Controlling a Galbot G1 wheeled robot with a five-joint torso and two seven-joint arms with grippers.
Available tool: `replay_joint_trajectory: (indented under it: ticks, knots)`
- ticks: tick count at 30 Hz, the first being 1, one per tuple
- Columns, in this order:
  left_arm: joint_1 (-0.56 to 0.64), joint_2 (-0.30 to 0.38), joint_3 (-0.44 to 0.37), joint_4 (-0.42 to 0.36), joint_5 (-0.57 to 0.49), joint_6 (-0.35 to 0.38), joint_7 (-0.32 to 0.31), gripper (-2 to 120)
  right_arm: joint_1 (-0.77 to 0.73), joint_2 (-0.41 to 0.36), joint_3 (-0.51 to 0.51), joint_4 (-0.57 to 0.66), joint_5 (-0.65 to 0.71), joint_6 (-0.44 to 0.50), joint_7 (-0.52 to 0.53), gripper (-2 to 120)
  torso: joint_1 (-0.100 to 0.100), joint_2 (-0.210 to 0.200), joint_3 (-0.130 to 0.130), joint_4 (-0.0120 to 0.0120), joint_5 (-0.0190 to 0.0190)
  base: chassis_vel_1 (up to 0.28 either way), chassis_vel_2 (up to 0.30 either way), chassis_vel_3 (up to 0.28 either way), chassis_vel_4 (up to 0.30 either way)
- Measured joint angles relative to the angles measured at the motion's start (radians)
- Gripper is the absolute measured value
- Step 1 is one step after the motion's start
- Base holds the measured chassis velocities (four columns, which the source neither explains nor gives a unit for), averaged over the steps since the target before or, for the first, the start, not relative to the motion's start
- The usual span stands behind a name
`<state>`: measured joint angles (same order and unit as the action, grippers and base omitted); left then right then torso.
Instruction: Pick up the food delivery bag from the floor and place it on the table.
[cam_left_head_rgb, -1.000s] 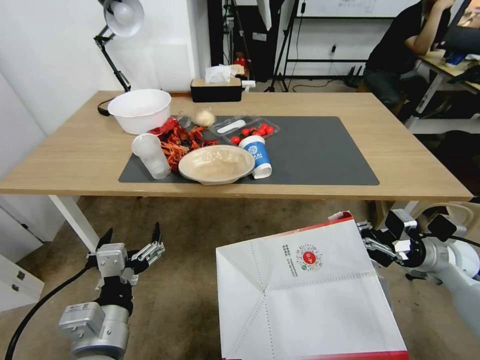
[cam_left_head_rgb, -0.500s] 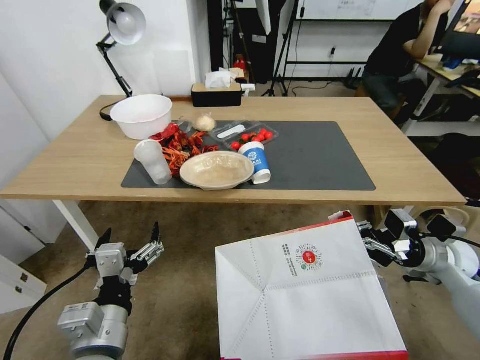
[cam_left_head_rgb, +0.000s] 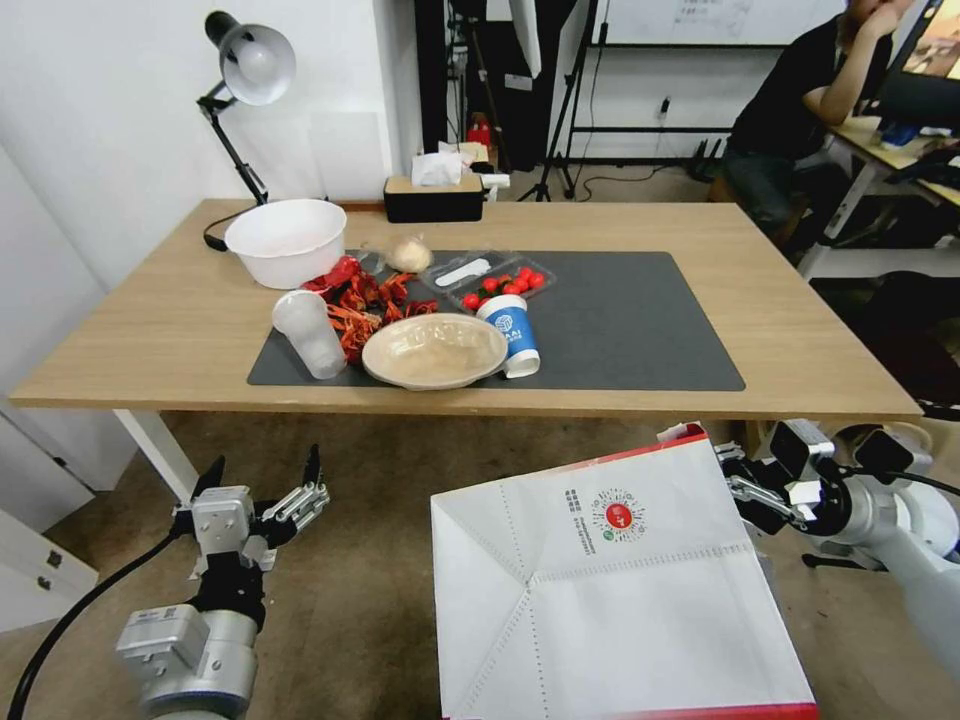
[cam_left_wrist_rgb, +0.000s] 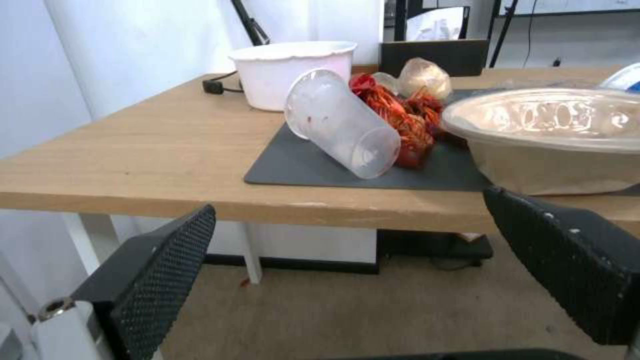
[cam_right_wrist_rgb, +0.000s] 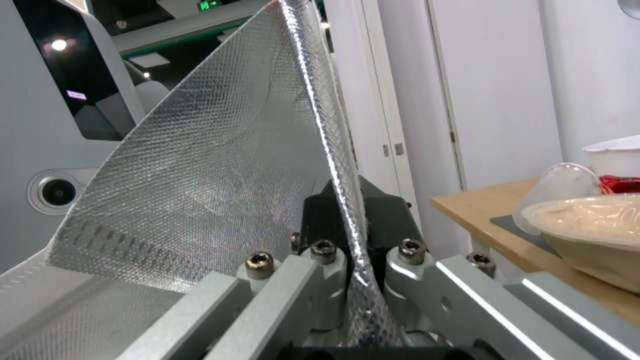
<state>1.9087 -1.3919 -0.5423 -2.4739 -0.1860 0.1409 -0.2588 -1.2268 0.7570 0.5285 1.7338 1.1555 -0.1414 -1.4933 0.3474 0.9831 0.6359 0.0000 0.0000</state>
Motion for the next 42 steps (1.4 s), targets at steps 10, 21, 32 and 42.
replay_joint_trajectory:
  ticks: [10,21,32,42]
  knots:
    - [0.001,0.0,0.0,-0.001,0.0,-0.001,0.001,100,0.001,-0.001,0.001,0.002,0.004,0.0,0.0,0,0.024,0.055,0.031,0.0,0.0,0.0,0.0,0.0,0.0]
    - [-0.002,0.001,0.0,0.001,-0.002,-0.002,0.001,100,0.002,-0.001,0.001,0.001,0.004,0.001,0.002,0,0.048,0.11,0.062,0.0,0.0,0.0,0.0,0.0,0.0]
    - [-0.004,0.002,0.002,0.008,-0.004,-0.006,0.01,100,0.002,0.0,0.0,0.0,0.004,0.001,0.003,0,0.072,0.164,0.091,0.0,0.0,0.0,0.0,0.0,0.0]
    - [-0.002,0.003,0.003,0.009,-0.028,-0.027,0.012,100,0.003,0.0,-0.001,-0.001,0.005,0.001,0.003,0,0.08,0.183,0.103,0.0,0.0,0.0,0.0,0.0,0.0]
